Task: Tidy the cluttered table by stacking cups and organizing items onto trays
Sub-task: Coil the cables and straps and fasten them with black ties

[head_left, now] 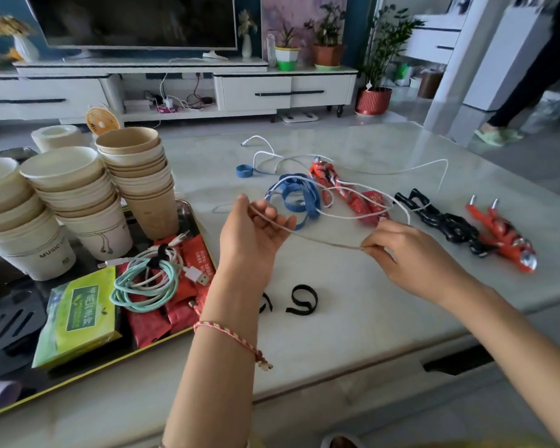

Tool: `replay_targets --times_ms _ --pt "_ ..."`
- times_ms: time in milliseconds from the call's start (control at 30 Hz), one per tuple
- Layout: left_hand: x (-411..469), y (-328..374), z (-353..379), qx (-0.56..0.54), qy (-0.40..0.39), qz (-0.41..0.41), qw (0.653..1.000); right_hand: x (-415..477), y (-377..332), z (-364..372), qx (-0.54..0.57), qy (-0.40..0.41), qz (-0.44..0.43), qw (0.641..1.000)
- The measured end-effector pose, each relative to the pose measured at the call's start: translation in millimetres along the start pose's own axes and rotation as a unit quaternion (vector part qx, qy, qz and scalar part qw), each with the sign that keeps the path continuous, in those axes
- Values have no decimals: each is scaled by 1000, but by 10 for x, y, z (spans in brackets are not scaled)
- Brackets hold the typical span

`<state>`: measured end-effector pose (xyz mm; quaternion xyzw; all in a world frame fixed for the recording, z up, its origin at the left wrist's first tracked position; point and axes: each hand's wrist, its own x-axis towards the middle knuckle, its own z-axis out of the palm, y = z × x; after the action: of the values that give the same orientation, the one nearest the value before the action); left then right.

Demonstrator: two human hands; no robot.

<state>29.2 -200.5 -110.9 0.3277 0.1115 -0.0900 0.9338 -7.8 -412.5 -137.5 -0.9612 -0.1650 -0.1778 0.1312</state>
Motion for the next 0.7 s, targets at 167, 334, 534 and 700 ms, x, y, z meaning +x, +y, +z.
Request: replay_targets --times_ms 167,334,534,700 --pt "-24 -60 66 3 -41 34 999 32 164 16 -28 11 73 997" --pt "3 81 26 120 -34 49 991 87 224 34 -55 34 112 992" --pt "-11 -50 71 410 -13 -27 912 210 89 63 -70 58 139 986" --pt "65 -171 93 634 44 29 772 271 -72 86 -72 72 106 989"
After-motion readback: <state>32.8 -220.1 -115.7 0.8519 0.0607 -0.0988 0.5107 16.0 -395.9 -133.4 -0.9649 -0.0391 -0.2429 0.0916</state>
